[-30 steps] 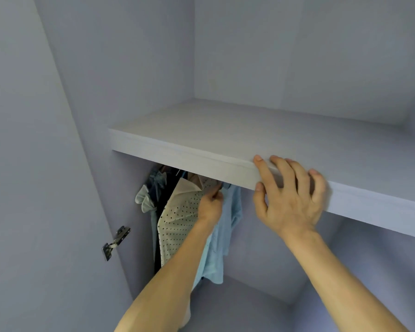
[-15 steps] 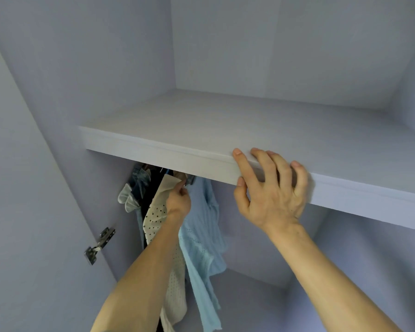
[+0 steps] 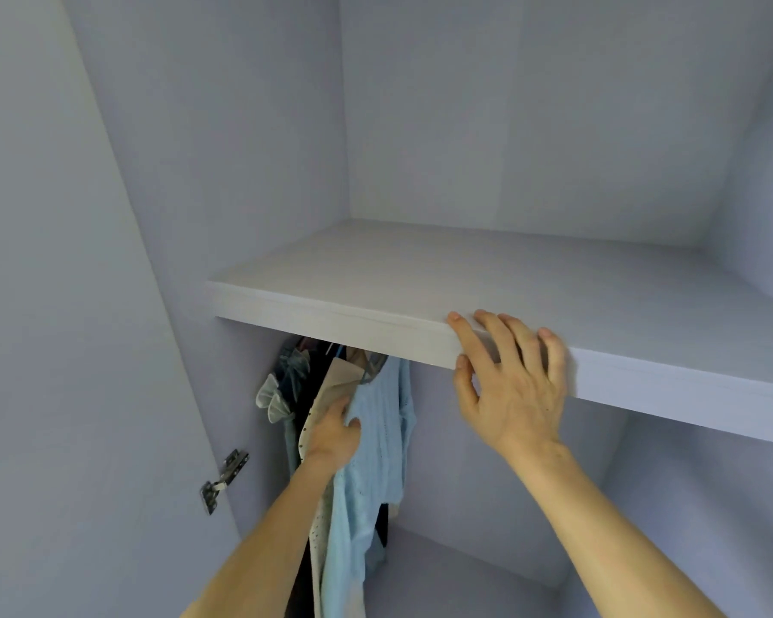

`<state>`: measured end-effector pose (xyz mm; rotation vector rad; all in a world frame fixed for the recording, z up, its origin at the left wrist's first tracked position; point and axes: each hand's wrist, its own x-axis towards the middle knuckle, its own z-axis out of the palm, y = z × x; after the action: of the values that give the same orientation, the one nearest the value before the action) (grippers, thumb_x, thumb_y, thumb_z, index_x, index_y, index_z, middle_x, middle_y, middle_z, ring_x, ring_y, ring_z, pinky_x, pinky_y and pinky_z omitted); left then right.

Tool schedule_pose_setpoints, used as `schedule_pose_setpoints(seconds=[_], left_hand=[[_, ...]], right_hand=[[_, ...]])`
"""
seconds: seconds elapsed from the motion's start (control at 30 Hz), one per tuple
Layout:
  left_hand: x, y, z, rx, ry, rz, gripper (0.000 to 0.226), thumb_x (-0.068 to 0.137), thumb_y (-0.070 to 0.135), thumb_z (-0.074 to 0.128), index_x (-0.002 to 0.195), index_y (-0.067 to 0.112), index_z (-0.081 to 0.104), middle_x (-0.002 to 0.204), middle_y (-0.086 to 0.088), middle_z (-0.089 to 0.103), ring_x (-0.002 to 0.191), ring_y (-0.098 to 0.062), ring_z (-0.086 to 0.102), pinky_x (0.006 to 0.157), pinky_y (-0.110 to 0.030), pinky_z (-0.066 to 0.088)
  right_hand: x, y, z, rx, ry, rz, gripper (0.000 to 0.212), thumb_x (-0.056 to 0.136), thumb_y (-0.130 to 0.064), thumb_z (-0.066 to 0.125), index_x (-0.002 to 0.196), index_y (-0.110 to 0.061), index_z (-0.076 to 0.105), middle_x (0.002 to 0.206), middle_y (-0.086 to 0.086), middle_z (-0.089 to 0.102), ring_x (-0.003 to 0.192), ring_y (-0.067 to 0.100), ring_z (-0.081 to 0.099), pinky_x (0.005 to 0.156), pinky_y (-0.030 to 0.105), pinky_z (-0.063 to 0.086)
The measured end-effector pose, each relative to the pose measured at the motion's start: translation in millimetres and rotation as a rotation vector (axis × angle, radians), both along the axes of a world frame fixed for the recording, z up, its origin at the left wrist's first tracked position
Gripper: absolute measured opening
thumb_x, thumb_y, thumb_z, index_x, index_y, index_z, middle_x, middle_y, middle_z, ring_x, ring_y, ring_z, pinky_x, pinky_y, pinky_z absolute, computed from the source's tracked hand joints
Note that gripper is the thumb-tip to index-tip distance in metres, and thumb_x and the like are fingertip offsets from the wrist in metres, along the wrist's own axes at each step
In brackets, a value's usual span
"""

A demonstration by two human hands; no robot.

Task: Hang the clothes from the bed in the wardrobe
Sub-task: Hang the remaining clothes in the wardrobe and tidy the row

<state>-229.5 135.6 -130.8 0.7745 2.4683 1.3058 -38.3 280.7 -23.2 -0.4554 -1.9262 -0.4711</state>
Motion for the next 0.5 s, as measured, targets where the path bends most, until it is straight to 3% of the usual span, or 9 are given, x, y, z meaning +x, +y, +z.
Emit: schedule_pose_setpoints(seconds=[0.07,0.13,0.27,0.33,0.43,0.5], left_hand=[[13.1,-31.0,8.7,0.003,-0.030,-0.083,0.046,0.097,0.009,0.046,0.123,0.045,0.052,0.122,0.014,0.064,0.104,-0.007,0.063,0.080,-0.014,0.049],[25.8,-65.6,16.7,-0.031,-0.009,-0.108,0.043,0.100,0.011,0.049,0.125,0.045,0.049,0.123,0.019,0.059,0.111,-0.002,0.058,0.081,-0.003,0.041],[49.9,-143.9,18.3,-0.128,0.081,-0.051,0.048,0.102,0.026,0.051,0.148,0.031,0.039,0.150,0.003,0.040,0.142,-0.016,0.036,0.112,-0.024,0.028],[70.8,-191.9,19.1,-0.184,0.118,-0.017,0.050,0.102,0.028,0.049,0.150,0.031,0.036,0.154,0.007,0.036,0.144,-0.013,0.031,0.114,-0.024,0.025],[111.8,-272.1,13.5,-0.259,0.157,0.067,0.049,0.102,0.032,0.046,0.149,0.039,0.036,0.152,0.013,0.037,0.139,-0.011,0.037,0.101,-0.020,0.037],[144.2,-329.4,-1.4,-0.327,0.184,0.152,0.049,0.102,0.034,0.045,0.149,0.039,0.036,0.152,0.013,0.039,0.138,-0.013,0.037,0.104,-0.024,0.038]], right_hand=[[4.4,-10.7,4.4,-0.089,-0.046,0.014,0.049,0.094,-0.026,0.050,0.143,-0.027,0.053,0.141,0.002,0.055,0.131,0.026,0.050,0.114,0.049,0.024],[9.0,-24.9,8.7,-0.193,-0.055,0.042,0.051,0.091,-0.025,0.051,0.143,-0.025,0.052,0.146,0.001,0.052,0.139,0.025,0.042,0.119,0.052,0.016],[22.3,-69.8,-1.8,-0.355,-0.083,0.258,0.045,0.093,-0.029,0.046,0.135,-0.021,0.058,0.146,0.000,0.053,0.143,0.023,0.039,0.119,0.054,0.023],[33.4,-102.9,-25.8,-0.442,-0.129,0.368,0.044,0.094,-0.033,0.042,0.131,-0.020,0.062,0.143,-0.002,0.056,0.141,0.024,0.042,0.116,0.051,0.031],[53.4,-166.6,-73.6,-0.629,-0.241,0.507,0.044,0.095,-0.042,0.040,0.127,-0.024,0.066,0.140,-0.008,0.058,0.140,0.016,0.042,0.115,0.037,0.032],[66.6,-216.8,-105.2,-0.745,-0.328,0.620,0.046,0.094,-0.047,0.039,0.124,-0.027,0.068,0.139,-0.012,0.058,0.139,0.010,0.041,0.112,0.033,0.035]])
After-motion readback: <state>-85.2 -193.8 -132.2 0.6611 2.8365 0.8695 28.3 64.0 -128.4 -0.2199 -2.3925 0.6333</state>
